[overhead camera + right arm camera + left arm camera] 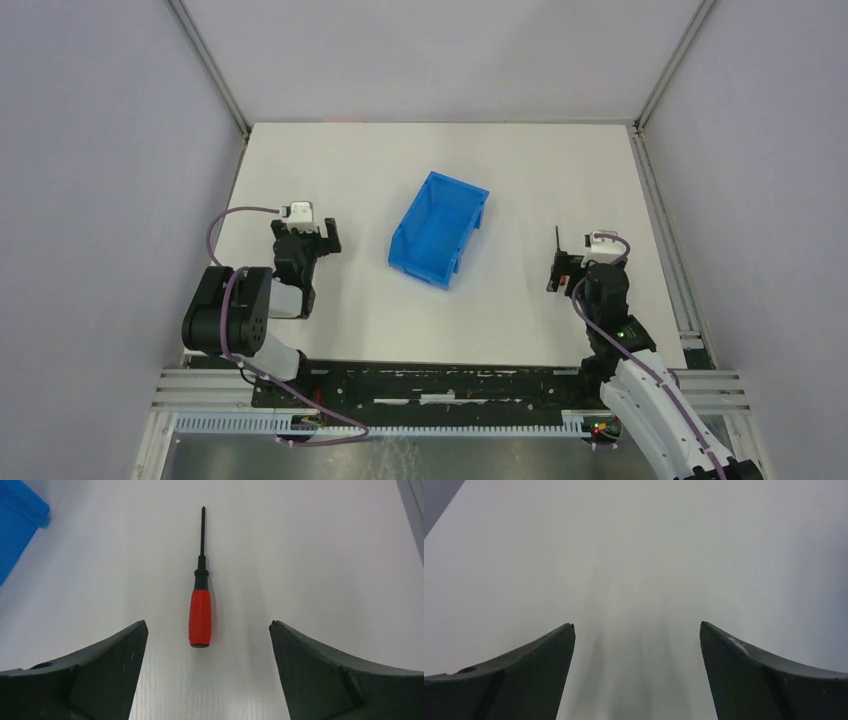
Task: Put the screwdriver in the bin
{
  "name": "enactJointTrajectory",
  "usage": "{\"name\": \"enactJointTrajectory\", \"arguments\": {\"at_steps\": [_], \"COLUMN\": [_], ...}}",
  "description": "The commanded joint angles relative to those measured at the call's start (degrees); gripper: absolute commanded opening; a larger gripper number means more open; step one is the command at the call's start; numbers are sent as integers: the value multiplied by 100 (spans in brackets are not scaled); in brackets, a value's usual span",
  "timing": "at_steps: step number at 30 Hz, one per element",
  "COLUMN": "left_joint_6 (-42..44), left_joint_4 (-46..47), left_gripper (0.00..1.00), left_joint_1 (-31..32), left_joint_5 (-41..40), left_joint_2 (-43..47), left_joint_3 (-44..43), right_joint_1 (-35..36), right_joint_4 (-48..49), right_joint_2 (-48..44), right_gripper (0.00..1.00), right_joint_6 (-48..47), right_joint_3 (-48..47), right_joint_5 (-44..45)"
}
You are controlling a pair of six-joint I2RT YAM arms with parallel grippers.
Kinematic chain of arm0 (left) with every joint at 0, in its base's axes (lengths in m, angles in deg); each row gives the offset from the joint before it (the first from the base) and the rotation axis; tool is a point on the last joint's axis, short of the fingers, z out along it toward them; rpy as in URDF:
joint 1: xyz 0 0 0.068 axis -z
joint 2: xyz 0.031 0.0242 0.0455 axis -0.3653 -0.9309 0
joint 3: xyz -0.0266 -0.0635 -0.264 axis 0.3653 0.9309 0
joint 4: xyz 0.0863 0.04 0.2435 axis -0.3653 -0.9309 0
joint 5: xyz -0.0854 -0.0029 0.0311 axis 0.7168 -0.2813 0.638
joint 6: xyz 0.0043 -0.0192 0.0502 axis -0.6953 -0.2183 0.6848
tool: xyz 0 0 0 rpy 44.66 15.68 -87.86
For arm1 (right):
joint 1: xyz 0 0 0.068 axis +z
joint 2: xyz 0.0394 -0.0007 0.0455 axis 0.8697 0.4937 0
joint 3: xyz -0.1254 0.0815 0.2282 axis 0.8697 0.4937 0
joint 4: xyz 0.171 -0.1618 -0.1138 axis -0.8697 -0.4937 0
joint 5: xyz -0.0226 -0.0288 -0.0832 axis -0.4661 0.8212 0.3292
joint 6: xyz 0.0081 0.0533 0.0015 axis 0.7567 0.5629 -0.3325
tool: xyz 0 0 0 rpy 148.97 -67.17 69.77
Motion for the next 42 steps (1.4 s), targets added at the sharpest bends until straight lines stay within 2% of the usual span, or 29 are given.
{"name": "enactJointTrajectory", "arguments": {"at_steps": [1,4,8,11,13,16,19,21,24,26,33,35,37,39,40,42], "left_joint_6": [-166,-166,-166,-166,-166,-166,-166,-166,-166,-166,-166,-166,-166,-166,-166,-166], "left_joint_4": [181,180,180,180,184,188,180,181,188,187,180,180,180,180,180,180], "left_gripper": [100,100,100,100,100,100,100,100,100,100,100,100,100,100,100,100], "left_joint_1": [-42,-42,-42,-42,-42,-42,-42,-42,-42,-42,-42,-42,-42,-42,-42,-42], "left_joint_5": [83,90,91,90,87,89,84,81,83,86,85,87,83,85,84,81], "left_joint_2": [108,110,110,110,110,109,106,110,110,110,110,110,110,110,110,110], "left_joint_3": [-15,-15,-15,-15,-15,-15,-16,-15,-15,-15,-15,-15,-15,-20,-16,-15], "right_joint_1": [-12,-7,-17,-17,-19,-75,-322,-415,-487,-515,-602,-610,-642,-701,-722,-726], "right_joint_4": [424,327,270,-128,-717,-2125,-3475,-3673,-3370,-3060,-2248,-2144,-2038,-2101,-2254,-2678], "right_joint_2": [-131,-96,160,765,1570,3020,4649,5338,5986,6243,6606,6646,6648,6650,6628,6480], "right_gripper": [98,98,98,98,98,98,98,98,98,94,73,63,40,12,2,0], "right_joint_6": [309,226,-630,-913,-974,-1058,-994,-1012,-978,-877,-726,-719,-727,-748,-758,-804], "right_joint_3": [-260,-795,-1805,-2909,-3817,-5442,-6691,-6771,-6254,-5810,-4520,-4293,-4130,-4191,-4348,-4823], "right_joint_5": [636,1030,640,647,696,554,-28,-422,-704,-662,-868,-915,-936,-992,-999,-978]}}
